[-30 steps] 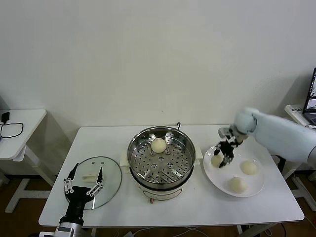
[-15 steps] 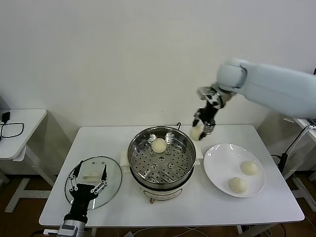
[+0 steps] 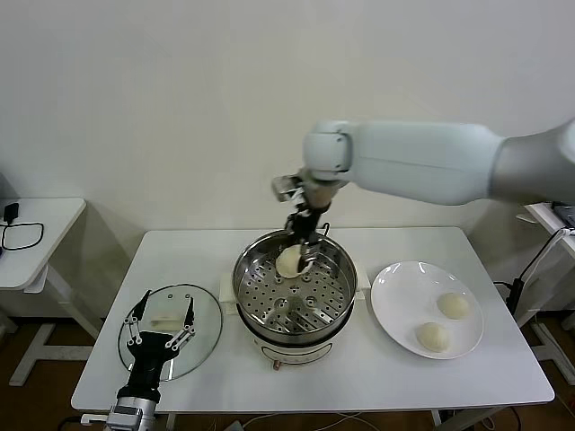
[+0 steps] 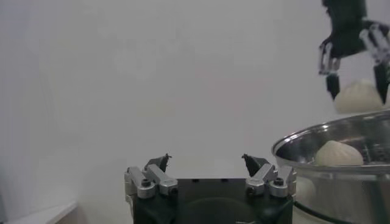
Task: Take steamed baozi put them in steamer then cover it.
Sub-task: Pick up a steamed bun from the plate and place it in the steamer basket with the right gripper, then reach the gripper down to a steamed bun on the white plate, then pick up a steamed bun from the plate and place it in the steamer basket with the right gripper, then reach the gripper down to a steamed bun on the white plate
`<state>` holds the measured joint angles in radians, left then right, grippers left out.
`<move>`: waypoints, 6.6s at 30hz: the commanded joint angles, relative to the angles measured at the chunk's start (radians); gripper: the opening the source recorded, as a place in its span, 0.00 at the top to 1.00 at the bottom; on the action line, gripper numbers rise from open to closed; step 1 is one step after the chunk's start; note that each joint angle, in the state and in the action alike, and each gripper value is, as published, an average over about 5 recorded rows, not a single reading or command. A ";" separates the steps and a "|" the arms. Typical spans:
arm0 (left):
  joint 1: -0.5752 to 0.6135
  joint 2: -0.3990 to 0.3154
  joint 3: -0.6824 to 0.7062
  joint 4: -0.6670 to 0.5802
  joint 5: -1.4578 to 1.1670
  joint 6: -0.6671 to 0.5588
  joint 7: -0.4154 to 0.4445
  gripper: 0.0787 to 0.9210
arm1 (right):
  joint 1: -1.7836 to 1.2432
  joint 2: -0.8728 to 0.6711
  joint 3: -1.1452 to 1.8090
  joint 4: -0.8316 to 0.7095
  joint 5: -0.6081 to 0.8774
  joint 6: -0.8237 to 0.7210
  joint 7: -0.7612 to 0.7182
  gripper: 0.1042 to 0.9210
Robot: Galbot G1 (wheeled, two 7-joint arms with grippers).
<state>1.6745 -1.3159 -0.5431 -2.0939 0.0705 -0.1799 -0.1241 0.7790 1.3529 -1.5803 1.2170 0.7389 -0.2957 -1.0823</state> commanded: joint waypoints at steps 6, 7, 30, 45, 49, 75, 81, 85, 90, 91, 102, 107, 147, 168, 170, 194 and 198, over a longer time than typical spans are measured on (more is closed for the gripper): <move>-0.004 0.001 -0.006 0.014 -0.005 -0.001 -0.005 0.12 | -0.117 0.184 -0.017 -0.103 0.010 -0.030 0.072 0.37; -0.004 0.001 -0.006 0.016 -0.005 -0.002 -0.006 0.12 | -0.118 0.187 -0.017 -0.106 0.007 -0.030 0.071 0.37; -0.008 0.008 -0.019 0.009 -0.020 0.006 -0.008 0.12 | -0.089 0.086 0.007 -0.018 -0.055 -0.029 0.052 0.13; -0.009 0.006 0.004 -0.016 -0.013 0.022 -0.008 0.12 | 0.106 -0.554 0.095 0.181 -0.343 0.200 -0.244 0.12; -0.009 0.005 0.008 -0.011 -0.011 0.019 -0.008 0.12 | 0.052 -0.689 0.074 0.171 -0.416 0.253 -0.277 0.12; 0.012 -0.016 -0.023 -0.012 -0.004 0.018 -0.010 0.12 | -0.564 -0.756 0.355 -0.031 -0.707 0.344 -0.147 0.12; 0.012 -0.019 -0.026 -0.013 -0.004 0.018 -0.010 0.12 | -0.596 -0.735 0.380 -0.046 -0.712 0.342 -0.142 0.12; 0.012 -0.019 -0.028 -0.011 -0.004 0.018 -0.010 0.12 | -0.610 -0.726 0.390 -0.052 -0.712 0.339 -0.130 0.12; 0.007 -0.018 -0.035 -0.009 -0.007 0.020 -0.011 0.12 | -0.617 -0.715 0.393 -0.056 -0.711 0.329 -0.115 0.12; 0.006 -0.018 -0.037 -0.008 -0.007 0.020 -0.011 0.12 | -0.616 -0.712 0.393 -0.056 -0.713 0.328 -0.112 0.12; 0.004 -0.018 -0.044 -0.007 -0.016 0.022 -0.012 0.12 | -0.617 -0.700 0.391 -0.056 -0.713 0.322 -0.105 0.17; 0.005 -0.018 -0.041 -0.013 -0.016 0.023 -0.012 0.12 | -0.581 -0.708 0.384 -0.037 -0.705 0.325 -0.106 0.27; 0.017 0.005 -0.030 -0.043 -0.029 0.020 -0.018 0.12 | -0.171 -0.245 0.282 0.375 -0.899 0.911 -0.096 0.33; 0.014 -0.003 -0.036 -0.031 -0.031 0.015 -0.019 0.12 | -0.300 -0.236 0.312 0.371 -1.006 0.976 -0.092 0.33; 0.013 -0.003 -0.035 -0.030 -0.031 0.015 -0.019 0.12 | -0.302 -0.234 0.312 0.372 -1.012 0.975 -0.089 0.33; 0.010 -0.002 -0.031 -0.033 -0.030 0.018 -0.018 0.12 | -0.171 -0.586 0.496 0.201 -0.565 0.590 -0.178 0.12; 0.010 0.000 -0.028 -0.038 -0.029 0.018 -0.018 0.12 | -0.172 -0.667 0.476 0.003 -0.464 0.409 -0.210 0.12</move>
<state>1.6839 -1.3171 -0.5734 -2.1268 0.0397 -0.1624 -0.1433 0.5638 0.9009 -1.1394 1.4826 -0.0264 0.4531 -1.2299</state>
